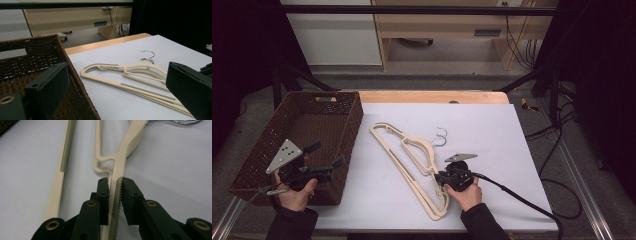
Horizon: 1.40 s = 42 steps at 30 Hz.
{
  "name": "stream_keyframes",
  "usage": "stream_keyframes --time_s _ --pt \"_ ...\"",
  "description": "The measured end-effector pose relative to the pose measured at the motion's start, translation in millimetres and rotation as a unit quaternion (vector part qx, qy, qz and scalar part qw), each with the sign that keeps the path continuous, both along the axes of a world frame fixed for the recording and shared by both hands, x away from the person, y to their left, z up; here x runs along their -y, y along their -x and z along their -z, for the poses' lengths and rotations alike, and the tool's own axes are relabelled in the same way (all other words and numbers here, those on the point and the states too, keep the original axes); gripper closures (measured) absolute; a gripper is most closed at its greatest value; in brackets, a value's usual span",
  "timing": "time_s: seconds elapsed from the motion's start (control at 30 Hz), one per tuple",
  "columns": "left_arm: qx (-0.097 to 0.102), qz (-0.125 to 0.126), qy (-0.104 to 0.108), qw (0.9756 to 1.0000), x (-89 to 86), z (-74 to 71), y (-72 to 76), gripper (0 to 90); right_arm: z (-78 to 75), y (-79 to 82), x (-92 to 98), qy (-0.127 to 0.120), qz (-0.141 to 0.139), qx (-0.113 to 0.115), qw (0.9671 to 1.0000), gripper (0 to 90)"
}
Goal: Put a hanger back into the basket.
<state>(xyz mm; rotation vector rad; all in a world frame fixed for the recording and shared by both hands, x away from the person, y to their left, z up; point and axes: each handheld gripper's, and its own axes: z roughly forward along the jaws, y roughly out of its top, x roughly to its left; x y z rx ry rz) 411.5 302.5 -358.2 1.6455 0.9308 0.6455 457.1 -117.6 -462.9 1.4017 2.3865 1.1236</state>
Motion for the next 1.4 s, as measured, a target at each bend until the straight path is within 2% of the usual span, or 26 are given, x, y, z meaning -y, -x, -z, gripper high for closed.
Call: stream_keyframes --time_s 0.13,0.17,0.3,0.37,0.43,0.47,0.53,0.57,0.6,0.63,0.7,0.83,0.9,1.07,1.23,1.4 --pt "0.0 0.002 -0.001 1.0 2.7 0.3 0.1 4.6 -4.5 1.1 2.5 -0.008 -0.006 0.007 0.9999 80.1" --pt "-0.001 0.003 -0.002 1.0 3.8 0.4 0.1 4.7 -5.6 1.9 1.8 -0.015 0.0 0.002 0.9999 80.1" --pt "-0.004 0.01 -0.008 0.9999 9.9 0.0 1.0 4.8 -6.8 2.3 3.1 -0.013 -0.005 0.004 0.9999 80.2" --pt "-0.006 0.015 -0.005 0.9999 15.2 -0.8 1.5 5.1 -8.7 3.1 3.5 -0.021 -0.008 0.005 0.9997 80.3" --pt "-0.007 0.019 -0.008 0.9998 21.2 -2.4 2.0 5.2 -10.3 3.5 4.9 -0.015 -0.009 0.012 0.9998 80.3" --pt "-0.007 0.021 -0.008 0.9997 24.9 -3.4 2.2 5.2 -11.7 4.3 4.5 -0.022 -0.005 0.01 0.9997 80.3" --pt "-0.01 0.029 -0.012 0.9995 32.9 -6.3 2.1 5.3 -12.4 4.1 5.9 -0.021 -0.011 0.016 0.9996 80.4" --pt "-0.01 0.034 -0.015 0.9993 37.1 -8.3 1.6 5.3 -13.4 4.5 5.2 -0.021 -0.006 0.013 0.9997 80.4" --pt "-0.01 0.038 -0.016 0.9991 41.8 -10.2 0.8 5.3 -13.7 4.8 5.0 -0.024 -0.005 0.013 0.9996 80.4" --pt "-0.01 0.041 -0.014 0.999 46.7 -12.2 -0.4 5.3 -13.1 4.1 6.5 -0.019 -0.014 0.023 0.9994 80.5" --pt "-0.013 0.053 -0.014 0.9984 57.1 -15.2 -3.7 5.6 -14.6 5.2 6.9 -0.019 -0.012 0.023 0.9995 80.5" --pt "-0.02 0.07 -0.015 0.9972 81.0 -17.0 -16.8 5.9 -17.9 6.1 7.8 -0.028 -0.013 0.028 0.9991 80.7" --pt "-0.028 0.077 -0.028 0.9963 95.4 -15.4 -26.5 5.9 -18.9 6.4 8.4 -0.027 -0.013 0.029 0.9991 80.7" --pt "-0.063 0.098 -0.036 0.9925 129.3 -5.8 -53.1 6.9 -19.2 6.5 8.4 -0.028 -0.014 0.032 0.999 80.7" --pt "-0.081 0.109 -0.055 0.9892 156.4 3.1 -74.8 9.0 -20.3 7.8 8.7 -0.028 -0.017 0.038 0.9987 80.8" --pt "-0.097 0.119 -0.045 0.9872 173.7 13.2 -92.9 12.9 -21.6 9.5 9.4 -0.026 -0.02 0.045 0.9984 80.9"
